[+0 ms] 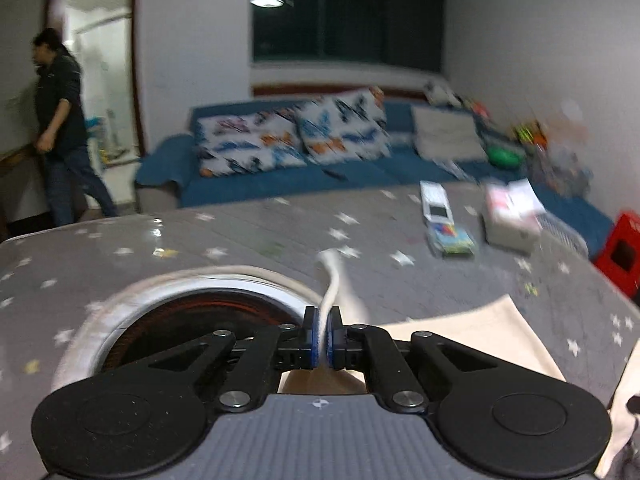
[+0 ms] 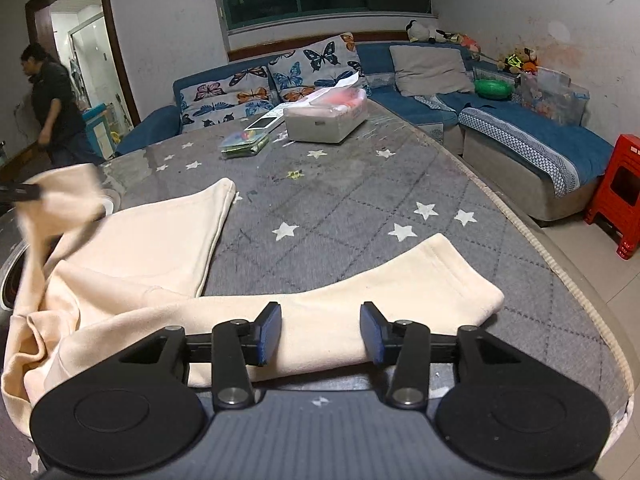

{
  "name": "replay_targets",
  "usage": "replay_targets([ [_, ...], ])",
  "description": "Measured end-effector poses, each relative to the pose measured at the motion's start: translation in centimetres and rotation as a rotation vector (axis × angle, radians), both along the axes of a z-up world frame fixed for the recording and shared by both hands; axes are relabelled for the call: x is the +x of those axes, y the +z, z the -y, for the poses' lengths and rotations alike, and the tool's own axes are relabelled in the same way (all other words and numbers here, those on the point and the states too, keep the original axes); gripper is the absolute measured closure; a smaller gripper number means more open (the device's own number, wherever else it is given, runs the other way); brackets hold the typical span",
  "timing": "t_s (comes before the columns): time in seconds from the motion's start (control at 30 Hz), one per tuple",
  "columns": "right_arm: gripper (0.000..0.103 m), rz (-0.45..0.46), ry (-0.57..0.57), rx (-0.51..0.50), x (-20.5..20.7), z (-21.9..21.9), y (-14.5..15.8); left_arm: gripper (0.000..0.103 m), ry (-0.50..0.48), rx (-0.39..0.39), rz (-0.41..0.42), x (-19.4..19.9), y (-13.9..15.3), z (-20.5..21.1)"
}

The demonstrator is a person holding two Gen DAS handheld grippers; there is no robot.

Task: Fold clothes

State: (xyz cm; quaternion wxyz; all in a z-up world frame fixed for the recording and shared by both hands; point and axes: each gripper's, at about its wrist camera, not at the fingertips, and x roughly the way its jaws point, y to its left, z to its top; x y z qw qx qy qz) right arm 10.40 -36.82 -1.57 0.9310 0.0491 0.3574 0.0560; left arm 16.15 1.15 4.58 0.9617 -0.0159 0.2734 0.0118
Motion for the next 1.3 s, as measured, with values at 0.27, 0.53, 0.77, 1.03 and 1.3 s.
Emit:
replay_targets([
  [0.27, 0.058, 0.007, 0.001, -0.010, -0.3, 0.0, 0.1, 0.098, 0.243, -0.021, 0.064, -9.5, 1.4, -7.8],
  [0.53, 0.058, 0.006, -0.007, -0.029, -1.1, 0.4, 0.5, 0.098, 0.386, -0.012, -0.110, -13.1, -3.5, -12.0],
  [0.77, 0.059, 0.023, -0.068, -0.025, -1.2, 2.2, 1.4, 0.095, 0.255, -0.003, -0.085, -13.6, -2.3, -10.1],
  [1.03, 0.060, 0.018, -0.130, -0.031, 2.1, 4.6, 1.4, 0.091, -0.157, -0.021, -0.073, -13.2, -2.0, -1.7],
  [1.3, 0.086, -0.028, -0.092, -0.078, 5.7, 4.2, -0.6, 0.084, -0.343, 0.018, -0.109, -12.0, -3.7, 3.2],
])
